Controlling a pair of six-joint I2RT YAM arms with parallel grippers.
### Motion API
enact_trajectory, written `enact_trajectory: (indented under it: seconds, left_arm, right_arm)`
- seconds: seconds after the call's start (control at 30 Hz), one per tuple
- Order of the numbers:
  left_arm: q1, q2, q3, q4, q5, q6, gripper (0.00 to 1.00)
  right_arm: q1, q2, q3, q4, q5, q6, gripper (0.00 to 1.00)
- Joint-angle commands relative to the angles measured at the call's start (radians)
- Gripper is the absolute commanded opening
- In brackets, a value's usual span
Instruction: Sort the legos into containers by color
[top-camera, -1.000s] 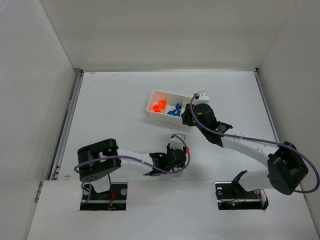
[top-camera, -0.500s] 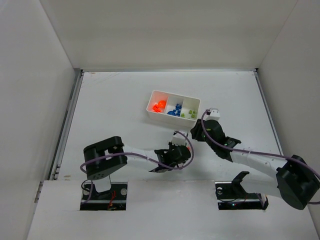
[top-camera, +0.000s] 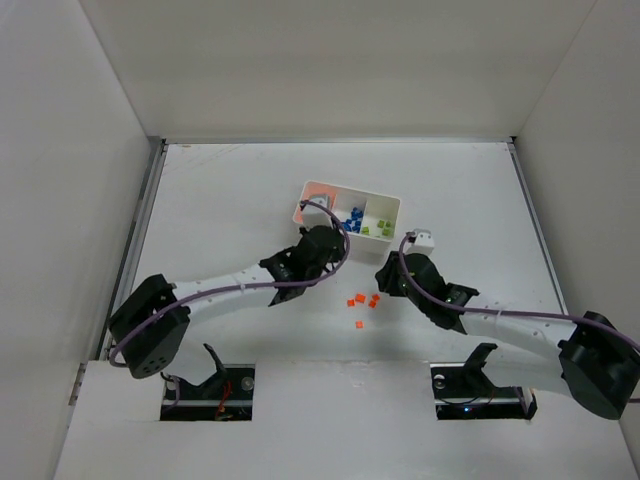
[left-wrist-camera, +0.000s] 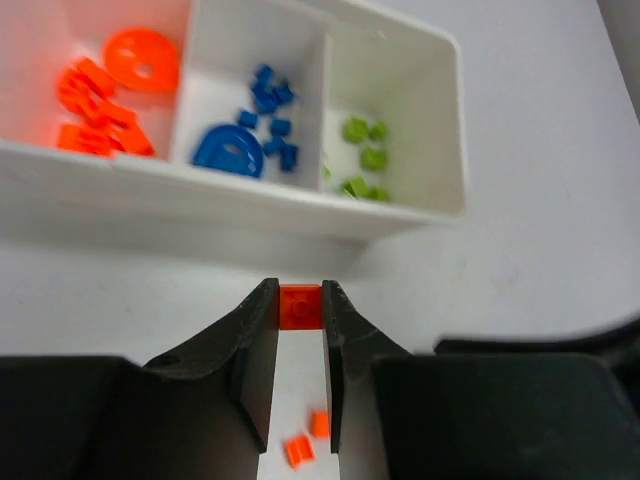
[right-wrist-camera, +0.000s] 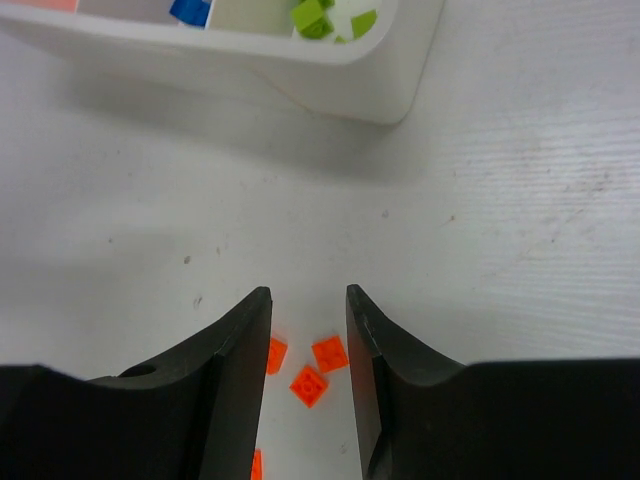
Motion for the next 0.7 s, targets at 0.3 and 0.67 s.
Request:
enact_trajectory:
  seconds: [0.3,0.67]
  left_arm:
    - [0.295,0.251,0.283,0.062,0.059,0.125,0.16]
    - [0.346,0.339,0.349,0.013,0.047,0.134,0.37]
  right_arm:
    - [0.224,-0.008,-0.001,-0.122,0.118,0.09,0.42]
    - [0.29,0.13,0.083,-0.099,0.127,-0.008,0.46]
